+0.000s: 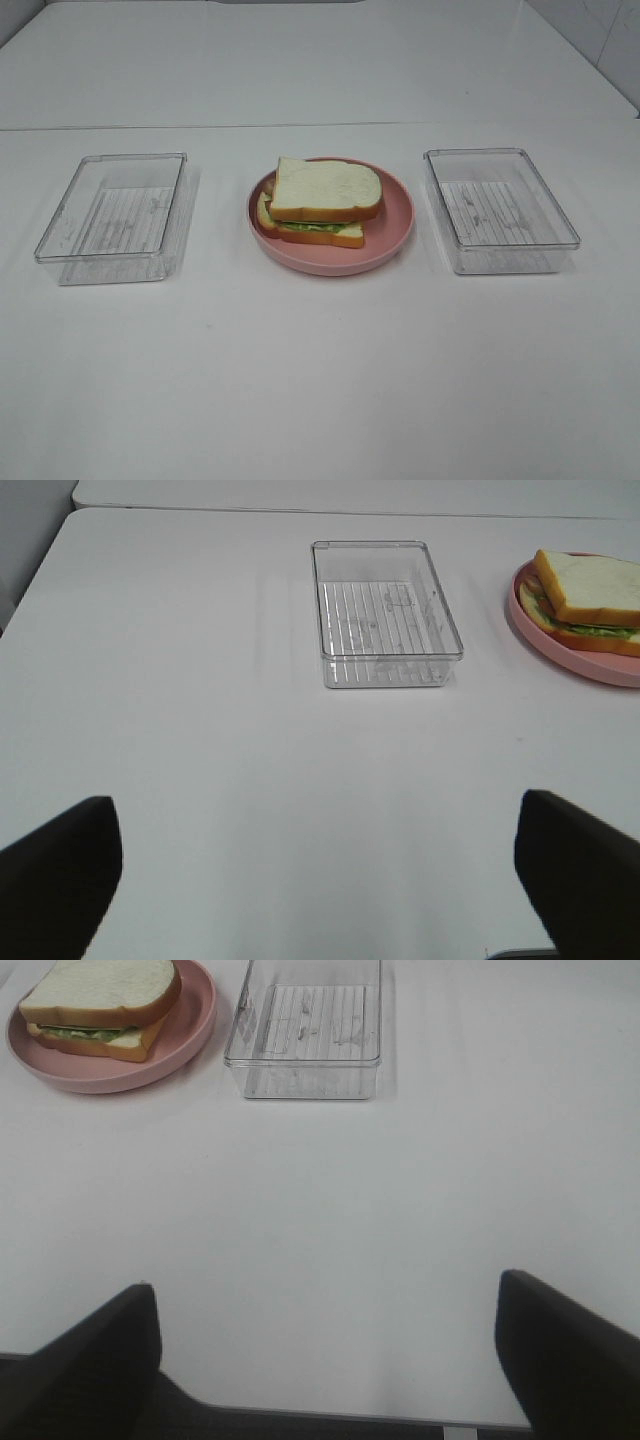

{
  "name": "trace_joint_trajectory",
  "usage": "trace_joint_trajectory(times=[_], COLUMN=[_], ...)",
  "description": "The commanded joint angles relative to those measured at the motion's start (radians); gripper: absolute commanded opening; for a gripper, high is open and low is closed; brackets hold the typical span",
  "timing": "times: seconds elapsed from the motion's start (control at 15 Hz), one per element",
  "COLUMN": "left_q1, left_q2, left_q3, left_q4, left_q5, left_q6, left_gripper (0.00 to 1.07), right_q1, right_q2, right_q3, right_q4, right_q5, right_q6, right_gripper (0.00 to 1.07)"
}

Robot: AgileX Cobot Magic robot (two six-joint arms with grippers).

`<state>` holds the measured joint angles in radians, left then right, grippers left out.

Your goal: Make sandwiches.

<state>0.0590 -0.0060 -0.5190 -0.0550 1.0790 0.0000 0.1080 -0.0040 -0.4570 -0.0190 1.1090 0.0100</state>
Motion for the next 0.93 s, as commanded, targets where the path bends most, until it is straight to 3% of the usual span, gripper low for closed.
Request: trace_joint_trajectory(times=[0.07,0.2,0.33,0.93], left_q1=[0.005,0.005,0.005,0.005], left_q2=[-0.015,-0.015,-0.015,-0.013], left_q3=[0.002,0.002,0.002,0.002], left_q4=[-0.006,-0.006,-0.006,-0.006], left_q5=[-0.009,-0.009,-0.009,-0.009], left_q6=[0.0,0.0,0.0,0.0], left_gripper=[1.0,1.0,1.0,1.0], right_q1=[-0.004,-0.006,-0.087,-0.084], right_q2=[-0.015,-0.015,-0.034,-0.032], right_q3=[0.004,0.004,0.003,0.003], right_q4=[-0.005,-0.005,0.009,0.019], right_q5=[-0.005,-0.005,-0.003,-0.005], right_q6=[-0.01,-0.01,-0.01,-0.01], right_gripper=[0.89,0.89,0.89,0.89])
